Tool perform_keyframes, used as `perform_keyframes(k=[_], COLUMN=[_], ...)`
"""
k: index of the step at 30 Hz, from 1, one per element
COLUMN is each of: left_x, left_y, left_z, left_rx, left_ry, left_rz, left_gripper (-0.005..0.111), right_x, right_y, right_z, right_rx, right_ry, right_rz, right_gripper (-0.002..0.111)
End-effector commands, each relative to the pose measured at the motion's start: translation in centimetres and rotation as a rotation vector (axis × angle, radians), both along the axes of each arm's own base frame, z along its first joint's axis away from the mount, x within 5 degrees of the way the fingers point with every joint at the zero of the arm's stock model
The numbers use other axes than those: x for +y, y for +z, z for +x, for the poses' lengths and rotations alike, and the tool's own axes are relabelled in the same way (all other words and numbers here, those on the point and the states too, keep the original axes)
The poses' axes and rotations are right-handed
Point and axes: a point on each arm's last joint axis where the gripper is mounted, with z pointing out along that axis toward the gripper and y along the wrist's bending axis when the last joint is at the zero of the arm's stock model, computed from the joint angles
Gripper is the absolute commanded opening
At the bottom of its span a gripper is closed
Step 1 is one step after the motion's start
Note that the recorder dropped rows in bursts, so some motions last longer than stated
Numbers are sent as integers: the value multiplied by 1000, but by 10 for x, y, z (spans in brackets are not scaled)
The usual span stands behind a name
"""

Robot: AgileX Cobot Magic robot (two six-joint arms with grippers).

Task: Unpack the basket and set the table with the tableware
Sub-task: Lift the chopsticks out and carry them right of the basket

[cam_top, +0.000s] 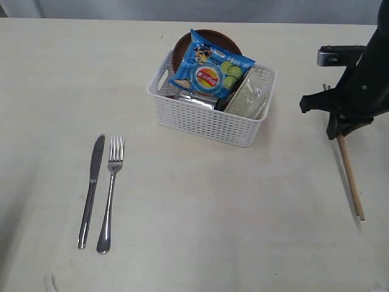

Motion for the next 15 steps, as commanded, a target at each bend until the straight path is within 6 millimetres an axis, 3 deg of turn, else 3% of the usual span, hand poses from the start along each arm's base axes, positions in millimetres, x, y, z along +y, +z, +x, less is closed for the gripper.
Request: perform_keyframes(k=[1,9,15], left_x=[0,0,0], left_y=[0,0,0], left_z=[0,0,0], left_rx=[-8,-8,-8], left_ry=[2,2,2], left_rz=[-4,-4,-4], left_gripper=[0,0,0], right_x=[1,2,2], right_y=[-20,-34,-34], right_z=[0,0,0], right_rx=[69,114,114], right_ry=[3,1,1], right_rz=[33,36,36], right_gripper=[0,2,39])
